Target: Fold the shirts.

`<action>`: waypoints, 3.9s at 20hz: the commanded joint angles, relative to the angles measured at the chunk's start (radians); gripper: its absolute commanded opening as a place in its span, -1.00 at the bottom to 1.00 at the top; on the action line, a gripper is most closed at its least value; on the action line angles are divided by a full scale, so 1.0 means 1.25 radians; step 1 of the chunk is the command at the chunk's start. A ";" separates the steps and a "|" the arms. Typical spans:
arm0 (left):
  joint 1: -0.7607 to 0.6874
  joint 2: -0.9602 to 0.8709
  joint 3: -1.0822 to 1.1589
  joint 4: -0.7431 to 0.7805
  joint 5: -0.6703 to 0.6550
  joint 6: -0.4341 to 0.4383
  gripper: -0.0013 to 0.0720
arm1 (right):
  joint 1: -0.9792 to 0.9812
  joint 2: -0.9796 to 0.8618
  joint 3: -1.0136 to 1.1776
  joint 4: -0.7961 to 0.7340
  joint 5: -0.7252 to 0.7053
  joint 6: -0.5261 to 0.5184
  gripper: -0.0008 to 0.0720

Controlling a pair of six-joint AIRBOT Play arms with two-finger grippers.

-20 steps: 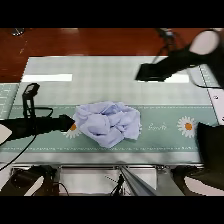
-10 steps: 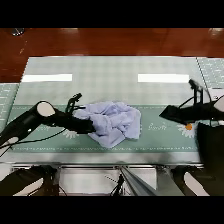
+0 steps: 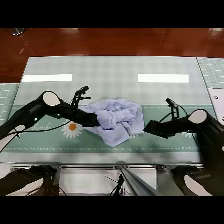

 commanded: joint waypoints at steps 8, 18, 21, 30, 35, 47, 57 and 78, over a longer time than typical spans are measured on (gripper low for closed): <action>0.000 -0.003 0.009 -0.002 -0.006 0.005 -0.91 | 0.077 -0.286 0.191 0.089 -0.049 -0.022 0.72; 0.107 0.019 0.254 -0.098 -0.053 0.050 -0.91 | 0.035 -0.334 0.720 -0.056 0.164 -0.012 -0.91; 0.188 0.021 0.479 -0.097 -0.045 0.043 -0.91 | 0.007 -0.333 1.071 -0.169 0.222 0.064 -0.91; 0.390 0.162 0.830 0.086 -0.143 -0.057 -0.91 | -0.020 0.007 1.268 -0.381 0.260 0.057 -0.91; 0.404 0.320 0.829 0.317 -0.310 -0.120 -0.91 | -0.020 0.226 1.186 -0.449 0.293 0.066 -0.91; 0.404 0.671 -0.024 0.384 -0.317 -0.243 -0.91 | -0.021 0.293 0.840 -0.501 0.457 0.101 -0.91; 0.403 0.408 -0.405 0.016 0.183 -0.029 -0.91 | -0.021 -0.171 0.683 -0.532 0.118 0.204 -0.91; 0.450 0.110 -0.198 0.136 -0.155 0.026 0.95 | -0.407 -0.008 0.157 -0.173 0.152 -0.020 0.75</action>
